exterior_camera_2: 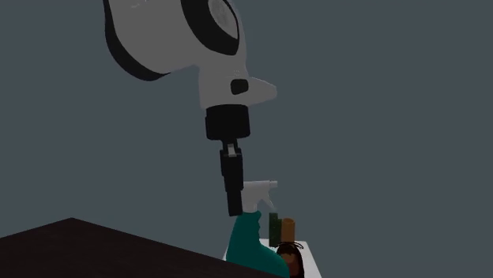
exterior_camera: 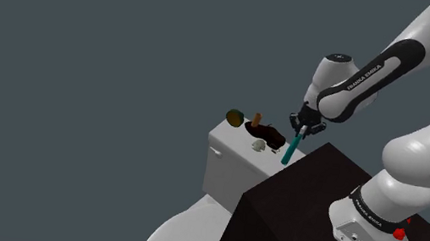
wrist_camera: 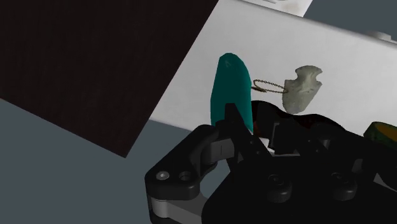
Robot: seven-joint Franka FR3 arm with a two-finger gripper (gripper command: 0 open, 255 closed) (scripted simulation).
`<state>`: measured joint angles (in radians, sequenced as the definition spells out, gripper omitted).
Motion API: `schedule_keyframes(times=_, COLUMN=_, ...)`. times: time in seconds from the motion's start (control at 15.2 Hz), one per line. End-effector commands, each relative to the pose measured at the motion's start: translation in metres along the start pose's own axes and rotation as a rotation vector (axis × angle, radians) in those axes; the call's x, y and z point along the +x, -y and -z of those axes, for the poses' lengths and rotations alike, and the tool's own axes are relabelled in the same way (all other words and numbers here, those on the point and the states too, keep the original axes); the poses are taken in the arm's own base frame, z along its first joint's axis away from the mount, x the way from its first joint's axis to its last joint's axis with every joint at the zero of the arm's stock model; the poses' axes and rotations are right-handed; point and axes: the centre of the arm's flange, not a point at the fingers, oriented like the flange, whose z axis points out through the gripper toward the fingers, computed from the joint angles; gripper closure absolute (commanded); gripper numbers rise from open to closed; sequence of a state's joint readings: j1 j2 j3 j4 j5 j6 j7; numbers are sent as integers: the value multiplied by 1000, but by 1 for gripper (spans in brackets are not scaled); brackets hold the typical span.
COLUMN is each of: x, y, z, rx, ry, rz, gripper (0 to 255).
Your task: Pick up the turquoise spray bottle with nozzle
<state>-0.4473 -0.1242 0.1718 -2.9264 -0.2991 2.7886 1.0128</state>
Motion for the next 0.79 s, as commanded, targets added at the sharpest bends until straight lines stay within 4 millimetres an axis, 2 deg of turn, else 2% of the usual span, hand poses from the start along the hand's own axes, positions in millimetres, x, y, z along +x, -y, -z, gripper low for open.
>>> schedule_keyframes(times=0.0, x=1, y=-2, z=10, rx=1, ry=2, rz=-1, gripper=255)
schedule_keyframes(times=0.59, x=5, y=-6, z=58, rx=1, ry=2, rz=-1, gripper=255)
schedule_keyframes(times=0.73, x=5, y=-7, z=58, rx=1, ry=2, rz=-1, gripper=255)
